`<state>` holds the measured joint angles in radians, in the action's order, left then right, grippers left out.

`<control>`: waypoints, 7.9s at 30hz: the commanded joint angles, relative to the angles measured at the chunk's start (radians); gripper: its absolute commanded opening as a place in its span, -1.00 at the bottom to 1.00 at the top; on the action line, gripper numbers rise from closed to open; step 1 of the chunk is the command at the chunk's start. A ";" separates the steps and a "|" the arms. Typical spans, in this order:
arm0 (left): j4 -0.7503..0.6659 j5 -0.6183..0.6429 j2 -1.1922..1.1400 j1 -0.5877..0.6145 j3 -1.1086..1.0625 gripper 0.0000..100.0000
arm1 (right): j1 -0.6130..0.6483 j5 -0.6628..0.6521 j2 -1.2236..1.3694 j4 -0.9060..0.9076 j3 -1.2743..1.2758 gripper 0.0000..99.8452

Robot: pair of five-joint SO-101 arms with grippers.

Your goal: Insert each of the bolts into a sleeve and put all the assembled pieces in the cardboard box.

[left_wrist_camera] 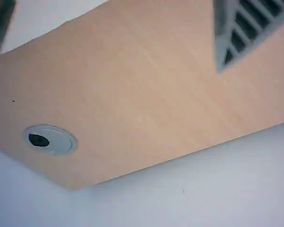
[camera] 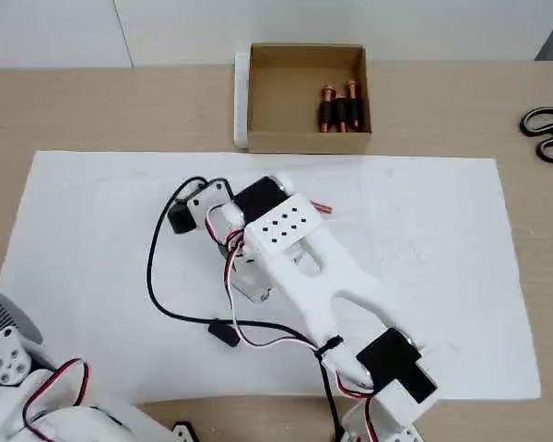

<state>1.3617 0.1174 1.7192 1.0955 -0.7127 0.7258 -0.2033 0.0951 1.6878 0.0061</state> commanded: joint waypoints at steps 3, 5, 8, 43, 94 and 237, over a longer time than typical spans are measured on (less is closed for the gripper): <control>-0.086 -0.005 -0.006 -0.063 0.012 -0.44 | 0.016 0.014 -0.050 -0.013 0.020 -0.60; -0.118 -0.005 -0.008 -0.106 0.012 -0.44 | 0.015 0.014 -0.050 -0.015 0.020 -0.60; -0.160 -0.008 -0.037 -0.153 0.016 -0.44 | 0.013 0.014 -0.050 -0.015 0.020 -0.60; -0.011 -0.055 -1.490 -0.167 1.027 -0.44 | 0.136 0.229 -0.050 -0.124 0.015 -0.60; 0.028 -0.049 -1.901 -0.166 1.406 -0.44 | 0.360 0.304 0.217 -0.173 0.014 -0.60; 0.080 -0.035 -0.830 -1.125 0.426 -0.44 | -0.444 0.227 -0.016 -0.657 0.502 -0.72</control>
<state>1.4645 0.0898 0.8769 -0.0199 -0.2846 0.2793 0.0161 0.0660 1.0434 0.4879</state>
